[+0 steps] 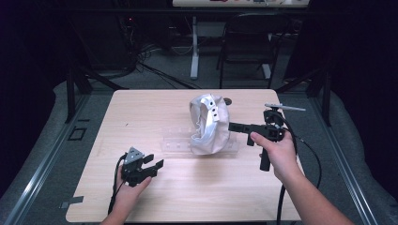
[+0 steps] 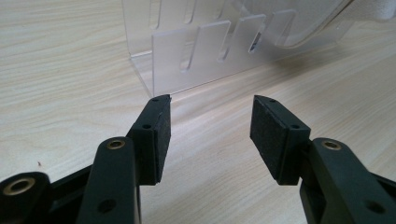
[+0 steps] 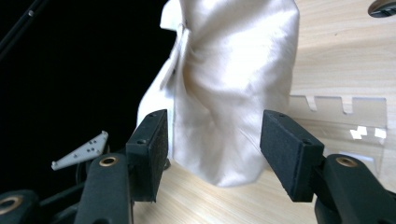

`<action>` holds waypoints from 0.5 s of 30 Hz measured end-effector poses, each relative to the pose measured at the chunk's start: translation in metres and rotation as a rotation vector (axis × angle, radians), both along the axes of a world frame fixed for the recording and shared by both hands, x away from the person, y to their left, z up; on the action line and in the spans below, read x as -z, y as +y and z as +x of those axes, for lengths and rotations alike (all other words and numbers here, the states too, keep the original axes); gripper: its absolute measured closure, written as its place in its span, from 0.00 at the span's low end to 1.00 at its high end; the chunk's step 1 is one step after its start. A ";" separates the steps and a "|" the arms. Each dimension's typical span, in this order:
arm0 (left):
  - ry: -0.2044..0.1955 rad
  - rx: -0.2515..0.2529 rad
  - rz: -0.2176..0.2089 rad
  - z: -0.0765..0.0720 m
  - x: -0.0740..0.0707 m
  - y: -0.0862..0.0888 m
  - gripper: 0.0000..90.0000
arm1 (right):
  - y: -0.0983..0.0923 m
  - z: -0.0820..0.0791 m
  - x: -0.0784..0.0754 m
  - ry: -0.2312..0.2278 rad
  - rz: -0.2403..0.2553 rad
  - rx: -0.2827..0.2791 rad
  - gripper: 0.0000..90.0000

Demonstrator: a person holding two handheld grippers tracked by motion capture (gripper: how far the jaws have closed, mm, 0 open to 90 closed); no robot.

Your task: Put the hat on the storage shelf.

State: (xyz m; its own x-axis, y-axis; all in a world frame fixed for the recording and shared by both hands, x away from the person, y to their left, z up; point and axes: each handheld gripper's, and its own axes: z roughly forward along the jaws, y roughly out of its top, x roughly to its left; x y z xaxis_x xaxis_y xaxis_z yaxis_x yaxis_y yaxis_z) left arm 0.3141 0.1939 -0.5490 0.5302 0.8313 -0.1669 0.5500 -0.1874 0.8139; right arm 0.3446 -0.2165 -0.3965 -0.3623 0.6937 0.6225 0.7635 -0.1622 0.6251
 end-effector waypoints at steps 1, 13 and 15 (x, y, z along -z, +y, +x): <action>0.000 0.000 0.000 0.000 0.000 0.000 0.54 | 0.000 0.000 0.000 0.000 0.000 0.000 0.47; 0.002 -0.012 -0.003 0.002 0.000 0.004 0.53 | -0.005 -0.022 0.049 0.035 0.013 -0.011 0.47; 0.005 -0.010 0.000 0.002 0.000 0.004 0.53 | -0.005 -0.025 0.056 0.035 -0.002 -0.007 0.47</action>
State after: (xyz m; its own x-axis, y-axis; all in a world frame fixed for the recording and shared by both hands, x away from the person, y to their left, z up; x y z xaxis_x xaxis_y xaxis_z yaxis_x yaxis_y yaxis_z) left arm 0.3160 0.1982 -0.5488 0.5212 0.8364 -0.1696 0.5557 -0.1818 0.8113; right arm 0.3200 -0.2214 -0.4528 -0.3457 0.6925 0.6332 0.7859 -0.1550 0.5986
